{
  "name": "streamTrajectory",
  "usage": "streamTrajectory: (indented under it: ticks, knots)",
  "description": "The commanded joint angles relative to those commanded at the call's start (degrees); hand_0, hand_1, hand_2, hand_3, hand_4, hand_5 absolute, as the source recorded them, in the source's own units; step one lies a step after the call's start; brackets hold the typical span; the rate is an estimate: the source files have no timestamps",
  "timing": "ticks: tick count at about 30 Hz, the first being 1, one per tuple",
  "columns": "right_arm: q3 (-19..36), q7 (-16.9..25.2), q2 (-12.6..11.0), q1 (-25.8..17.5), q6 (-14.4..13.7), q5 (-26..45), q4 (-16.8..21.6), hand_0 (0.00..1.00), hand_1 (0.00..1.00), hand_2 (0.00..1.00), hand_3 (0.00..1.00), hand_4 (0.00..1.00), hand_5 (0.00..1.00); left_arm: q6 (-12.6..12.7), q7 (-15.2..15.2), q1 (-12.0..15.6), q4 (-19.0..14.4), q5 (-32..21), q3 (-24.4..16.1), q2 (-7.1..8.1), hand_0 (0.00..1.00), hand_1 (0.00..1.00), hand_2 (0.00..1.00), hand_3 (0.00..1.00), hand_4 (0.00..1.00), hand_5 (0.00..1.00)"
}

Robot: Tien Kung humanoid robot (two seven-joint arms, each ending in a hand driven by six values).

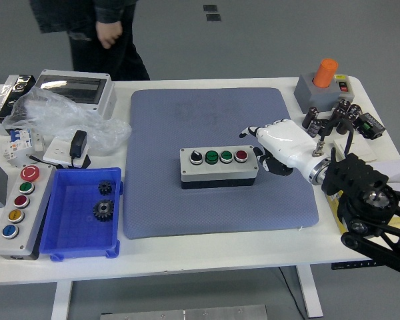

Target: Pick up the button,place it on the desk,press the button,press the button

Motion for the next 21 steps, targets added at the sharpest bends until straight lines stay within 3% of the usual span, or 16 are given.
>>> streamTrajectory:
  ticks: [7, 8, 13, 14, 19, 20, 21]
  knots:
    - [5.8, 4.4, 0.7, -2.3, -4.8, 7.0, -1.6, 0.589, 0.309, 0.215, 0.748, 0.323, 0.002, -0.1, 0.3, 0.2, 0.0, 0.4, -0.3, -0.06, 0.681, 0.697, 0.636, 0.643, 0.581, 0.392]
    - [6.6, 5.2, 1.0, -2.8, -5.4, 8.1, -2.1, 0.532, 0.302, 0.322, 0.754, 0.537, 0.241, -0.2, 0.3, 0.2, 0.0, 0.3, -0.2, -0.04, 0.682, 0.699, 0.637, 0.643, 0.578, 0.394]
    - [12.1, 9.5, 3.7, -6.4, -6.5, 14.3, -4.4, 0.532, 0.302, 0.322, 0.754, 0.537, 0.241, -0.2, 0.4, 0.3, 0.0, -0.4, 0.2, 0.01, 0.682, 0.699, 0.637, 0.643, 0.578, 0.394]
    - [13.3, 10.5, 4.4, -7.2, -6.3, 15.6, -4.7, 0.681, 0.587, 0.649, 0.837, 0.816, 0.335, -0.3, 0.4, 0.4, 0.0, -0.5, 0.3, -0.02, 0.683, 0.698, 0.636, 0.642, 0.581, 0.395]
    - [18.7, 15.1, 7.1, -10.4, -5.9, 21.6, -6.3, 0.681, 0.587, 0.649, 0.837, 0.816, 0.335, -0.4, 0.4, 0.5, 0.0, -1.1, 0.5, -0.10, 0.683, 0.698, 0.636, 0.642, 0.581, 0.395]
    - [19.5, 15.8, 7.4, -10.9, -6.0, 22.8, -6.7, 0.811, 0.773, 0.805, 0.914, 0.992, 0.490, -0.4, 0.4, 0.5, 0.0, -1.3, 0.7, -0.09, 0.684, 0.698, 0.637, 0.643, 0.581, 0.394]
    - [20.0, 16.5, 7.7, -11.3, -6.1, 24.0, -7.0, 0.811, 0.773, 0.805, 0.914, 0.992, 0.490, -0.4, 0.3, 0.5, 0.0, -1.6, 1.0, -0.08, 0.684, 0.698, 0.637, 0.643, 0.581, 0.394]
